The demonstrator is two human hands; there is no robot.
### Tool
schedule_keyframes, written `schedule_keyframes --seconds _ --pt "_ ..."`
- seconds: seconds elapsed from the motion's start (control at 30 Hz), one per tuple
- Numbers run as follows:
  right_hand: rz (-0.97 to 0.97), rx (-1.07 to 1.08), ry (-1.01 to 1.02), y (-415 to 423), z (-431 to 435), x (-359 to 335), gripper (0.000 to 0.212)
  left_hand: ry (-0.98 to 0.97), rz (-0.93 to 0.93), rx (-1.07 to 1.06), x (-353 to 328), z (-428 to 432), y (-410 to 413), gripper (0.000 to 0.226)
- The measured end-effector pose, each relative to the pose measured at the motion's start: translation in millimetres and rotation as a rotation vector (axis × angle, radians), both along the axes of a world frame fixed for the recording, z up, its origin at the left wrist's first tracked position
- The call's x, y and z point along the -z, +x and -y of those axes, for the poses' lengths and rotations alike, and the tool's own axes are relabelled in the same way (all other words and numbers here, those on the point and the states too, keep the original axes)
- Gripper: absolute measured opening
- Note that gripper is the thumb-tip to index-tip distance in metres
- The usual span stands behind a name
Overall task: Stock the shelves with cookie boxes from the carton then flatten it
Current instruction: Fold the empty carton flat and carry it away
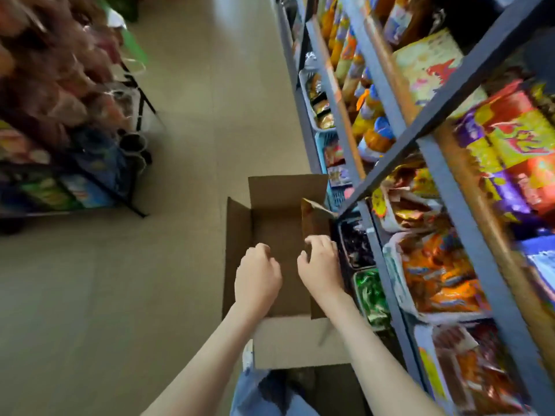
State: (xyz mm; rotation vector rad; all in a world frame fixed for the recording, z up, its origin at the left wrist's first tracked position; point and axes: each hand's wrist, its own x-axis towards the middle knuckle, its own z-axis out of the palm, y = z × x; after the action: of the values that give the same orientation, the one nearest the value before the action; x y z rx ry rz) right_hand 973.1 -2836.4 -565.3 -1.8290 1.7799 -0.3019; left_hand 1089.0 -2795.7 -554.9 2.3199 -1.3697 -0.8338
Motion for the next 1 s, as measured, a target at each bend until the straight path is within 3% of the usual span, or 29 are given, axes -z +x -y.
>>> schedule_keyframes --seconds 0.3,0.47,0.63,0.7,0.87,1.0 --pt "-0.039 0.092 0.385 2.4 -34.7 224.8 0.038 0.372 0.048 -0.214 236.4 -36.0 37.6 0.063" --pt "-0.037 0.100 0.536 6.4 -50.7 306.8 0.042 0.405 0.092 -0.286 318.5 -41.5 37.9 0.075" --pt "0.000 0.076 0.652 13.0 -64.7 354.7 0.050 0.511 0.114 -0.491 368.7 -48.2 49.1 0.085" --pt "-0.015 0.094 0.622 12.9 -68.6 364.6 0.054 0.537 0.127 -0.513 377.5 -49.7 53.8 0.078" --pt "-0.169 0.248 0.404 -2.7 -70.8 383.0 0.054 0.449 0.182 -0.376 381.6 -53.8 36.4 0.037" --pt "-0.277 0.224 0.545 -30.6 -69.4 393.8 0.055 0.339 0.145 -0.229 384.7 -61.7 3.9 0.029"
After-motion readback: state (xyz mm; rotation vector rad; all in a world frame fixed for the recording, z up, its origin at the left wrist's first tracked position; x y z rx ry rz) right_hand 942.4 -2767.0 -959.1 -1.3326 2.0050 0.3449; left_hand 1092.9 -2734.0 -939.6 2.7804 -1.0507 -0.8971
